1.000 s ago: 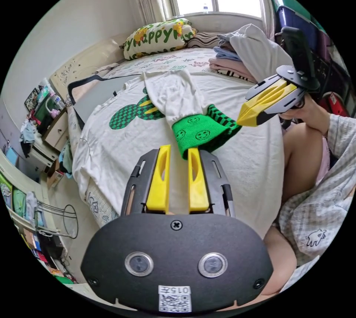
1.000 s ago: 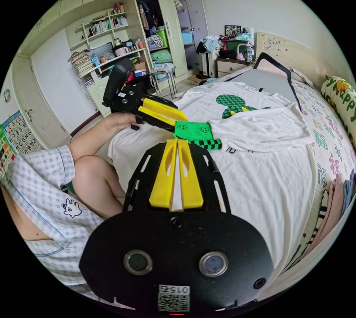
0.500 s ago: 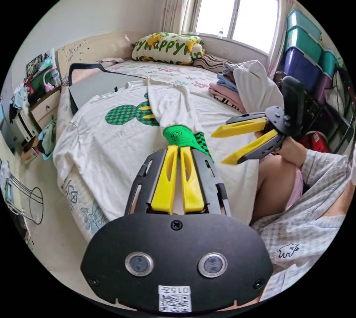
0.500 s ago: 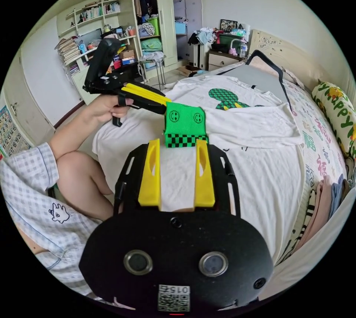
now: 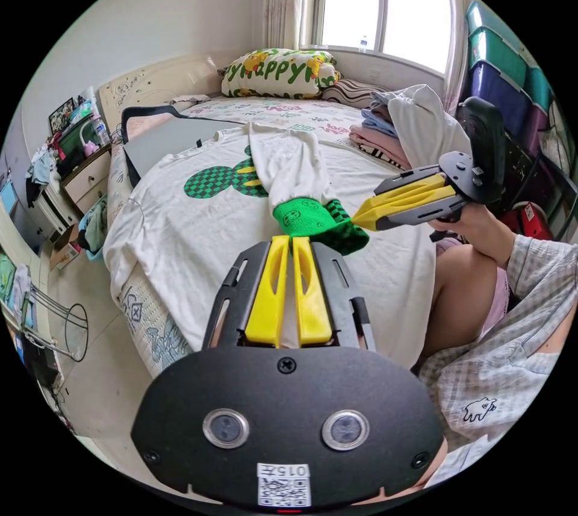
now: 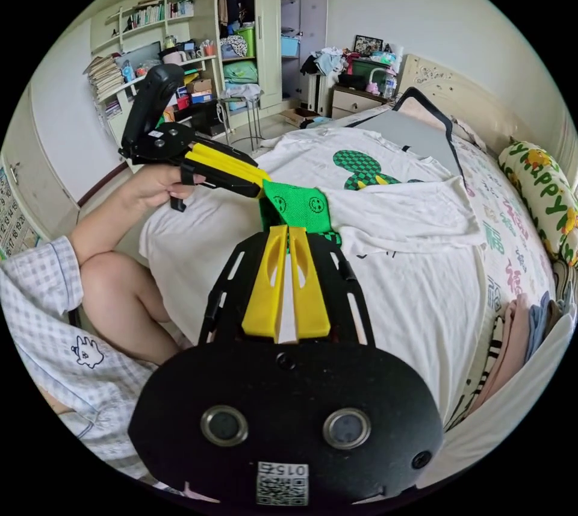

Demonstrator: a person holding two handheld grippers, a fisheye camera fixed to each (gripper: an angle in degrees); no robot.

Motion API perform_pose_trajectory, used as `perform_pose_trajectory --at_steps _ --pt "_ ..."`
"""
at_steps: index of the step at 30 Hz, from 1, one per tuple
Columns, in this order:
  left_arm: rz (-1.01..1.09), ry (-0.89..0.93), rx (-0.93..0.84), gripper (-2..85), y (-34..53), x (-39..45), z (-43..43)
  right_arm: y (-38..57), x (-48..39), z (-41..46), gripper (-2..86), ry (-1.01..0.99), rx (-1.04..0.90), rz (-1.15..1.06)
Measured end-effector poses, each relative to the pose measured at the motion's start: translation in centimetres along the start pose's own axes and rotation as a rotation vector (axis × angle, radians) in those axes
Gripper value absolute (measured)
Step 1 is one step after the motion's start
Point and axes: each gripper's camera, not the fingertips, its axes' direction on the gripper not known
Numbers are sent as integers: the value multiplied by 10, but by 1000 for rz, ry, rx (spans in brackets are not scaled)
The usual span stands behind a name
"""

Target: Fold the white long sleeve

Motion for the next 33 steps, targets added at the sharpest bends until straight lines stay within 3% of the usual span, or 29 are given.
perform_pose_trajectory --at_steps 4,8,12,16,21,27,33 --pt "-5 -2 -4 -5 -1 -14 -7 0 5 -1 -9 -76 -9 -45" --pt "-10 32 -149 0 -4 -29 13 4 21 20 -4 -49 -153 -81" --pt "-3 35 -211 10 -3 -43 9 23 55 -1 25 -44 -151 -118" --pt "-93 3 -81 19 -14 -76 -24 50 145 -46 55 -63 -46 2" --pt "-147 48 115 37 -73 -108 -32 71 262 -78 49 95 59 152" --pt "-248 192 144 68 -201 -145 49 56 362 -71 46 160 126 184" --pt "-420 222 120 77 -300 -177 170 28 446 -37 63 56 82 147"
